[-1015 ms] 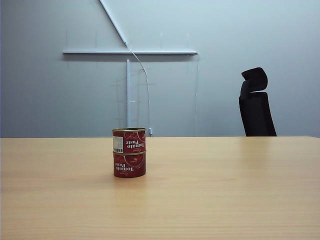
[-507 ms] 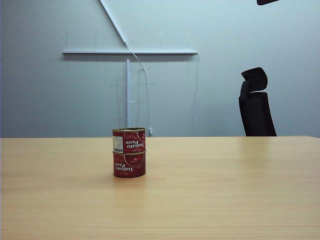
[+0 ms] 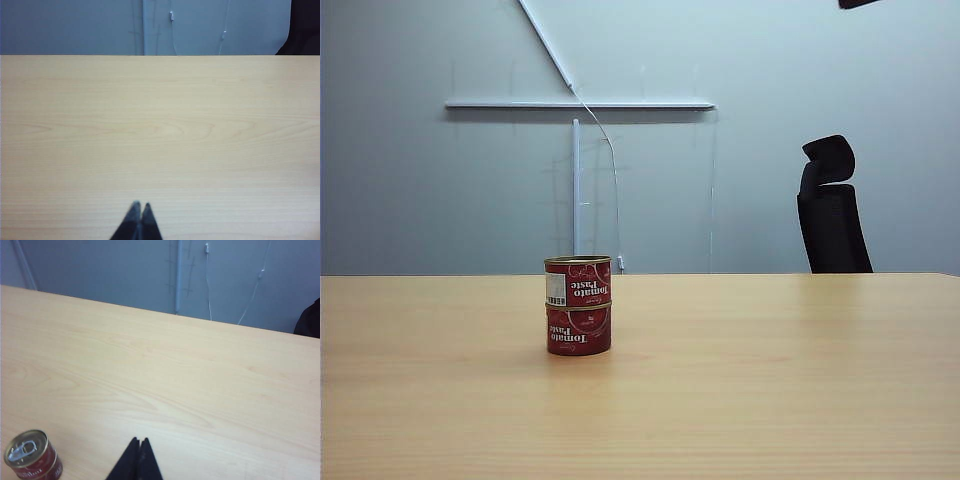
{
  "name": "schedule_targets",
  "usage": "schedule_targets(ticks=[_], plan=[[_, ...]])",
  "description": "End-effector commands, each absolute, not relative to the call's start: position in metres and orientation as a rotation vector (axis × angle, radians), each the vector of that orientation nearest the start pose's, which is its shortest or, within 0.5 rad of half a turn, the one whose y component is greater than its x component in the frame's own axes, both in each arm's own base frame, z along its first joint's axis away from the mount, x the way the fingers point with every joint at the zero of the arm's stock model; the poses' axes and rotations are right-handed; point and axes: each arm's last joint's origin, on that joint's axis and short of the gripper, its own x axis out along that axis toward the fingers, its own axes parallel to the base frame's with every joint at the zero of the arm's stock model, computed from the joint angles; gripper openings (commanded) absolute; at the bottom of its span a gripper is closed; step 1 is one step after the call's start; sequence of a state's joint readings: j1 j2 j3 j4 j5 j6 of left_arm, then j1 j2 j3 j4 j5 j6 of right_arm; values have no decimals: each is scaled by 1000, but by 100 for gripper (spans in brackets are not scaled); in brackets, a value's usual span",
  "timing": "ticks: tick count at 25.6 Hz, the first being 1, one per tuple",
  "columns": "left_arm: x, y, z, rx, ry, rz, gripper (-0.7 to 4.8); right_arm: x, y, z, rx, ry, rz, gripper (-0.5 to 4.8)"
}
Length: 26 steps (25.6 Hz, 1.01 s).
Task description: Stack a can of tomatoes on the right onto the can of tomatoes on the left.
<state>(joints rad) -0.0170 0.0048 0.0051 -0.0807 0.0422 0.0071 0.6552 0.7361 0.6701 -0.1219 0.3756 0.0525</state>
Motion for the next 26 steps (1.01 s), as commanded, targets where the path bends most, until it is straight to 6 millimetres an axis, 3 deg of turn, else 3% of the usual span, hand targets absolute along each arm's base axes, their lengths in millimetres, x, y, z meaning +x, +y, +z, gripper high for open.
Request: schedule_targets(ticks=[1,5,15,20,26], plan=[[97,-3,159,6,71,-64,-4,139,79,303,-50,151,252,-8],[97,-3,159,6,70,-67,-4,138,49,270,0,129,200,-8],[97,-3,159,6,70,-66,-4,113,17,196,53,-93,55,-8],[97,-3,159,6,70,-67,-4,105,8,179,99,-133,-8,-8],[97,-3,159,6,70,-67,-4,97,3,175,95,-124,-59,-8]])
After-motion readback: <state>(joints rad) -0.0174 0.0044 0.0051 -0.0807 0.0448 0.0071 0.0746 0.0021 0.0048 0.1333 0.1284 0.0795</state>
